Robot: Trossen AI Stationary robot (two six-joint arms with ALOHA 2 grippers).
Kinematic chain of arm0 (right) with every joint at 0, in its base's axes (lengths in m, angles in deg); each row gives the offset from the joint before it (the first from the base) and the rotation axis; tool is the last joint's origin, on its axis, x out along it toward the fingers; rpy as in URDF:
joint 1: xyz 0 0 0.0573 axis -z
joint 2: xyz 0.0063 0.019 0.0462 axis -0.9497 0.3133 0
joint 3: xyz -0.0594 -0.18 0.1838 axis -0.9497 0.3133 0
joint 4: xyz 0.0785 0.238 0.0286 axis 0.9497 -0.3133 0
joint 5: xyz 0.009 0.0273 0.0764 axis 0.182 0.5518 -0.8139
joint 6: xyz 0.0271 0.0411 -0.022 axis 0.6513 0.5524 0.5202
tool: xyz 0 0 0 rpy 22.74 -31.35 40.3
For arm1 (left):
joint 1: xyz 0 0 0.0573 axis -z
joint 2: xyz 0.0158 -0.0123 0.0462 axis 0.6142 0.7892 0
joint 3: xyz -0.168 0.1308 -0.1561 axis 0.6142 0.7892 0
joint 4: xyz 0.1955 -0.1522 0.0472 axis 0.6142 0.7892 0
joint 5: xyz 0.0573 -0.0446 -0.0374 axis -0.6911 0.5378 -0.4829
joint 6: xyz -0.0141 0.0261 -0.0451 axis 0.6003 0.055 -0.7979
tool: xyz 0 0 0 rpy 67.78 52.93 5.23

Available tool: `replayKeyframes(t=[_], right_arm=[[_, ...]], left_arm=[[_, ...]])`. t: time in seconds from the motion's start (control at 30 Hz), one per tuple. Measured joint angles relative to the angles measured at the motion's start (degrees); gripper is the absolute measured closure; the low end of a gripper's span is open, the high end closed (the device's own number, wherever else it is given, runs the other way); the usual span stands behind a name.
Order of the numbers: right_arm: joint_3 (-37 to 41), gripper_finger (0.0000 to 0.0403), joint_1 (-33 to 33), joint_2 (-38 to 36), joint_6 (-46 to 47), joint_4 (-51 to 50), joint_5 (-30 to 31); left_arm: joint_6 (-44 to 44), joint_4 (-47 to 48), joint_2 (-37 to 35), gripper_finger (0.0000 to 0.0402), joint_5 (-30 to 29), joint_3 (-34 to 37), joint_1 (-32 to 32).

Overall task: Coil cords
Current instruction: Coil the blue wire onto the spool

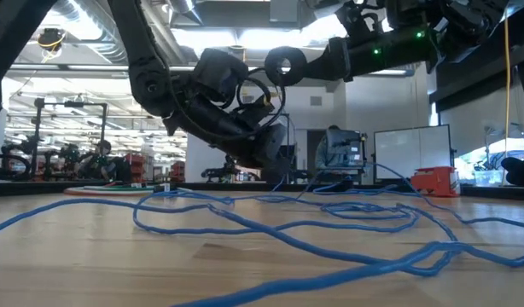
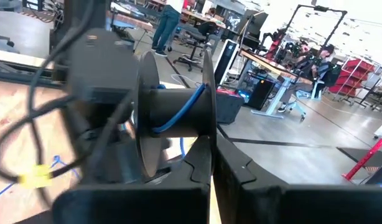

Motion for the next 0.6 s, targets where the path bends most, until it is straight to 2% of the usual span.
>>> replayKeyframes(t=[0.27,0.6], right_arm=[[0.0,0.04,0.0,0.0,3.4,0.0,0.1],[0.0,0.04,0.0,0.0,4.0,-3.0,-0.3]], left_arm=[[-2.1,0.0,-4.4,0.04,0.0,-1.2,4.8],[-1.4,4.8,-9.1,0.0401,-0.1,-4.9,6.4]])
